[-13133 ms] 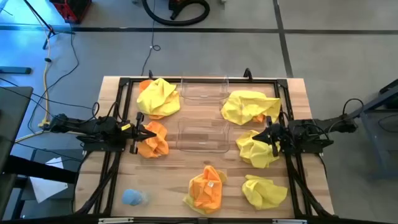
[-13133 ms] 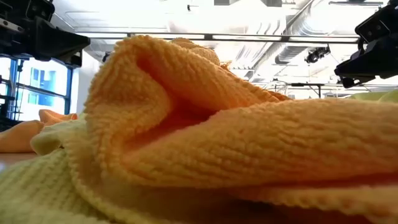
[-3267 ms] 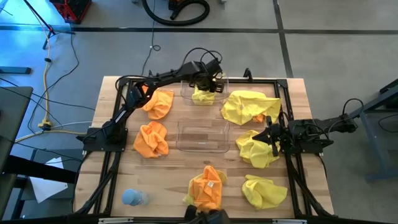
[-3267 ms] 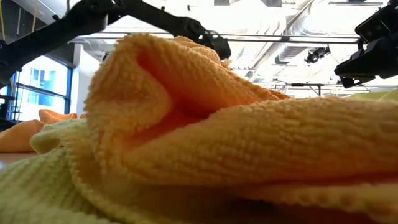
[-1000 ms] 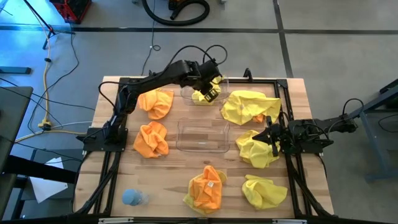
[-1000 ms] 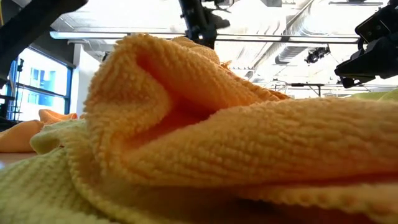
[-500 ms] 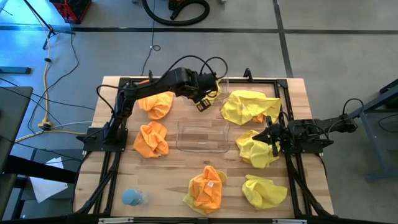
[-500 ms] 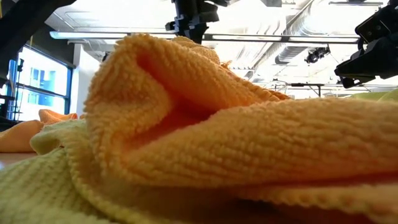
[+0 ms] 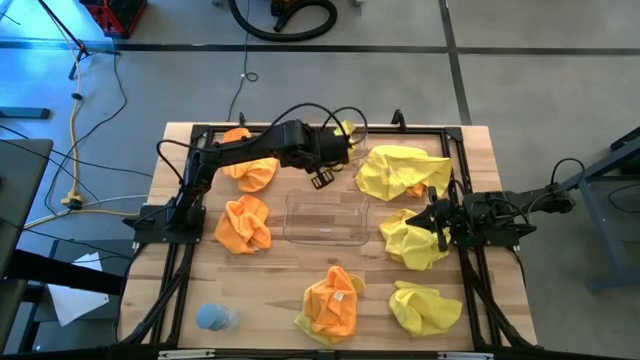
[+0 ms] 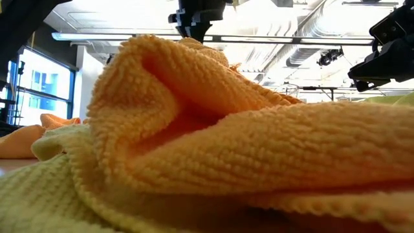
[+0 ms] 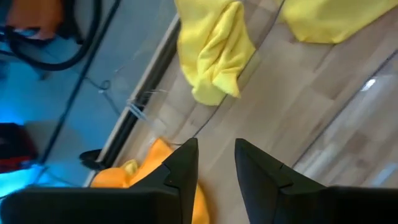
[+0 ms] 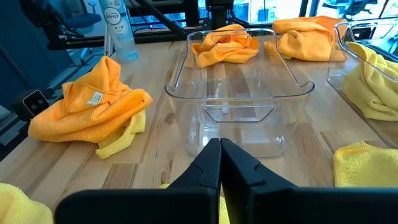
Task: Sort microfiber towel by color & place in baskets
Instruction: Put the orange microfiber towel into the bottom transparent bin
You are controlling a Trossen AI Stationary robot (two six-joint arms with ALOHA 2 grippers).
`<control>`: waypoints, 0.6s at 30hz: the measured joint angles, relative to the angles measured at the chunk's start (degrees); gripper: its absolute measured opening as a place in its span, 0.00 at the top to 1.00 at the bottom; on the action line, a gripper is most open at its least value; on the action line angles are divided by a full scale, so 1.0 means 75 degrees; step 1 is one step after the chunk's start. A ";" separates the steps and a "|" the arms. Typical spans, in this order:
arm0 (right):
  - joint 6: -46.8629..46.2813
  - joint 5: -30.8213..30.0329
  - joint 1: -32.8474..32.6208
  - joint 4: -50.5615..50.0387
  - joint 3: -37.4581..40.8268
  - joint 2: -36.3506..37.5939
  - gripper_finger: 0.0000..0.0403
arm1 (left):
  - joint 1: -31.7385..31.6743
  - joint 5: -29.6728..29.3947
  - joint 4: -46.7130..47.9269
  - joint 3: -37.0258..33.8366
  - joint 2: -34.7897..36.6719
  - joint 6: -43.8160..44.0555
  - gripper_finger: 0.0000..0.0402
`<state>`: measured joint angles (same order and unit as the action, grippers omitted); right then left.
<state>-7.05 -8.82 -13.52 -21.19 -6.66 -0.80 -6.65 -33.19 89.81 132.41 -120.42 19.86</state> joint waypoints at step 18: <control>0.0003 0.0003 0.0001 -0.0002 0.0000 0.0006 1.00 | -0.0231 0.0749 -0.5112 -0.8388 0.5940 0.0223 0.86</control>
<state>-7.03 -8.80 -13.51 -21.21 -6.66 -0.75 -8.39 -27.57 51.47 69.50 -75.87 21.53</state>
